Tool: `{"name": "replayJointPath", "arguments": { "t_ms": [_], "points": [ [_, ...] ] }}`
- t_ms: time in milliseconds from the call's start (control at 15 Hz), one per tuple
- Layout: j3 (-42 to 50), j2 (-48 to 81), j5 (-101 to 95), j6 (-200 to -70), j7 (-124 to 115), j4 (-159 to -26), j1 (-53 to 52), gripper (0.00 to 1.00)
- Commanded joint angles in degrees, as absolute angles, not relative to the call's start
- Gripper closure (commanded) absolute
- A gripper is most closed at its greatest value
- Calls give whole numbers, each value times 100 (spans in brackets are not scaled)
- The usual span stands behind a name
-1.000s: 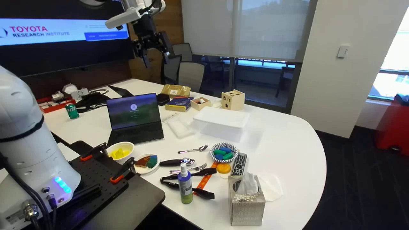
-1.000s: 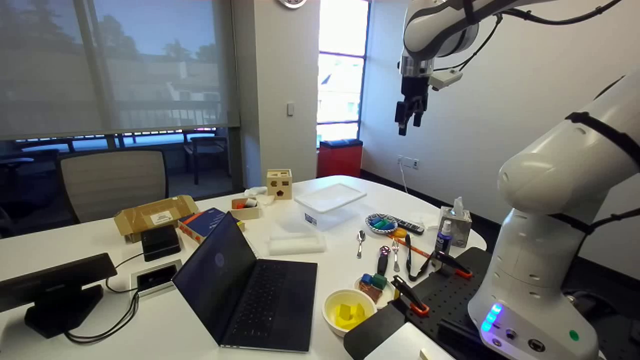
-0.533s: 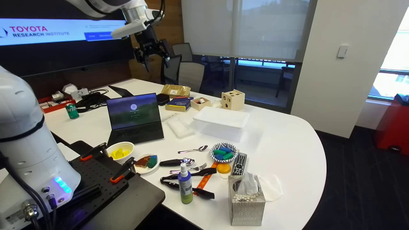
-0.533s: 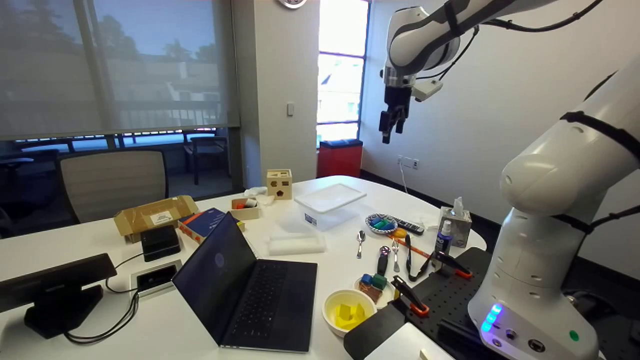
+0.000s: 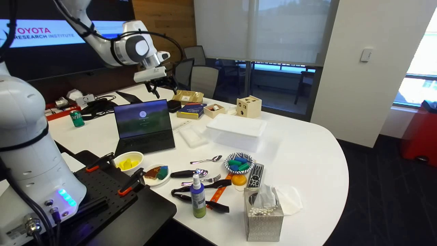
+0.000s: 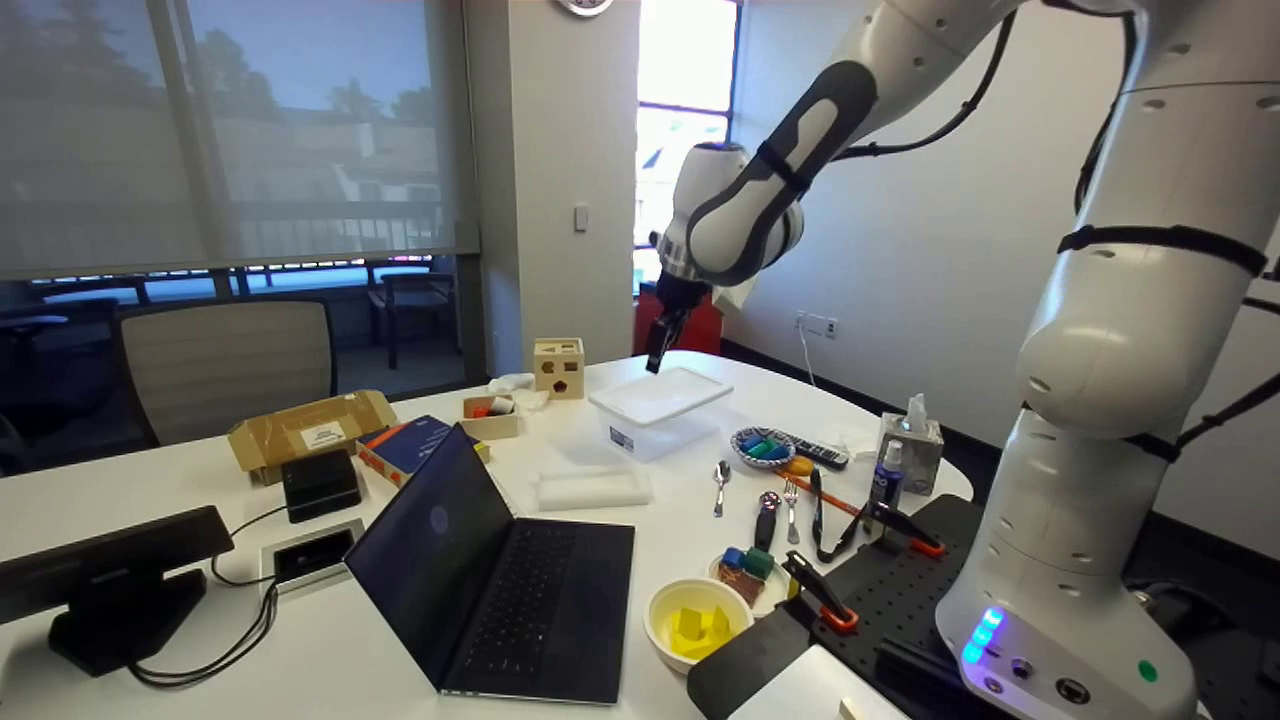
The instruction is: Press a button in the top right corner of the laptop keyboard
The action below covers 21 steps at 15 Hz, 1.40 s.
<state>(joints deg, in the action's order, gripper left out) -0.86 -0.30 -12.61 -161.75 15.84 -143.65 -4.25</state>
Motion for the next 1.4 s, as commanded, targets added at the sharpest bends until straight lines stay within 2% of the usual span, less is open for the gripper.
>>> {"name": "replayJointPath", "arguments": {
  "t_ms": [0, 133, 333, 400, 467, 1067, 1133, 1333],
  "points": [
    [-495, 1474, -546, -16688, 2202, -13511, -504, 0],
    [-955, 2280, -293, -16518, 2503, -12842, -304, 0],
    [-1053, 3292, -606, -15962, 2293, -11749, -425, 0],
    [-1064, 3605, -655, -15783, 2274, -11388, -459, 11],
    [-1087, 3873, -683, -15621, 2282, -11061, -473, 26],
    [-1547, 5779, -556, -14692, 2440, -8726, -532, 95],
    [-1603, 5945, -535, -14633, 2451, -8538, -537, 100],
    [-1672, 6379, -477, -14503, 2342, -8059, -608, 100]
  ]
}}
